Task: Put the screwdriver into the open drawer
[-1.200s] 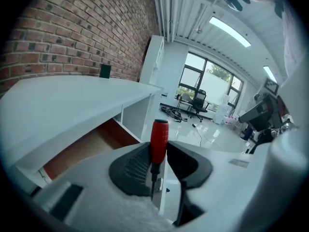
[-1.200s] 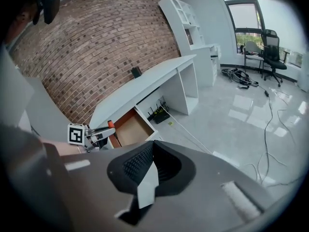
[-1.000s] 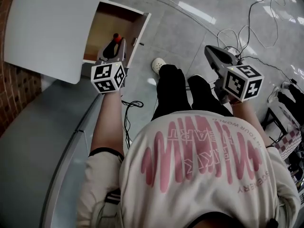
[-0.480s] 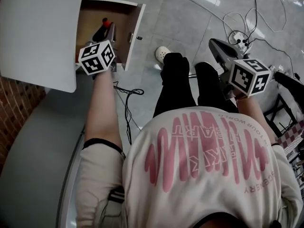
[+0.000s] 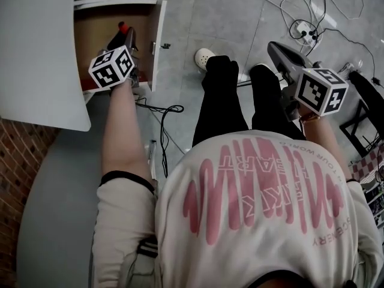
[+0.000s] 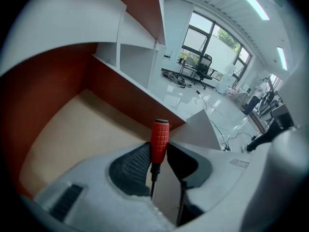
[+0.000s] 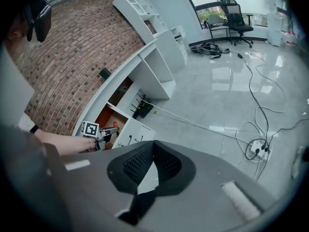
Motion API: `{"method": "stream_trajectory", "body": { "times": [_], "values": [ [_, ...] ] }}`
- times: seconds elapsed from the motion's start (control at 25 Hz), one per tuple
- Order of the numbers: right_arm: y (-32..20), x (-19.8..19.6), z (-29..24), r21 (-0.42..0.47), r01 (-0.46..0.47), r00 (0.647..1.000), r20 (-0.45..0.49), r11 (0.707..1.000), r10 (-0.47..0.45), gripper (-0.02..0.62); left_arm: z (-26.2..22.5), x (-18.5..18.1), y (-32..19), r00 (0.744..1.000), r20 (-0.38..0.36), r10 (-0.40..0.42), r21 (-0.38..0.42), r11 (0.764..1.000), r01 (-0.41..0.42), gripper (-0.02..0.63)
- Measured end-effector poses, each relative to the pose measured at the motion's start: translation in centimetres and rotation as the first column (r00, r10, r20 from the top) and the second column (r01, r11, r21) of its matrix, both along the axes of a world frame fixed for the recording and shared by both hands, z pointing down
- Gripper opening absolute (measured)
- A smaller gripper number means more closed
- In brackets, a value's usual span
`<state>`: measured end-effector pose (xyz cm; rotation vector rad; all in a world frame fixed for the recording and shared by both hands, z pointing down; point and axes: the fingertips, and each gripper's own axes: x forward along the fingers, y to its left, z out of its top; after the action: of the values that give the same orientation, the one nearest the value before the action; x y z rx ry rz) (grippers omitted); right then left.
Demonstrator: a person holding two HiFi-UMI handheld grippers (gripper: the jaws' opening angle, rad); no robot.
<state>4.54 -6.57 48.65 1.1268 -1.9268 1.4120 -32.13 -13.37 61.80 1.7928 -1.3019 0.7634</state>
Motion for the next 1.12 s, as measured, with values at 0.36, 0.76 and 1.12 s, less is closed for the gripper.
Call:
{"method": "stream_trajectory", "body": {
  "times": [0.36, 0.76, 1.12],
  "values": [
    [0.8, 1.5, 1.9, -0.027, -0.040, 0.999, 0.011, 0.999, 0.040, 0.011, 3.0, 0.4, -0.4, 1.000, 0.001, -0.016, -0.063, 0.998, 0.016, 0.112],
    [1.4, 3.7, 4.1, -0.060, -0.076, 0.996, 0.042, 0.995, 0.079, 0.011, 4.8, 2.2, -1.2, 0.999, 0.036, 0.038, -0.107, 0.994, -0.034, 0.112],
    [2.8, 5.2, 6.6, -0.097, -0.097, 0.993, 0.058, 0.991, 0.102, 0.011, 6.6, 2.9, -1.6, 0.995, 0.074, 0.071, -0.184, 0.981, -0.056, 0.112]
  ]
}}
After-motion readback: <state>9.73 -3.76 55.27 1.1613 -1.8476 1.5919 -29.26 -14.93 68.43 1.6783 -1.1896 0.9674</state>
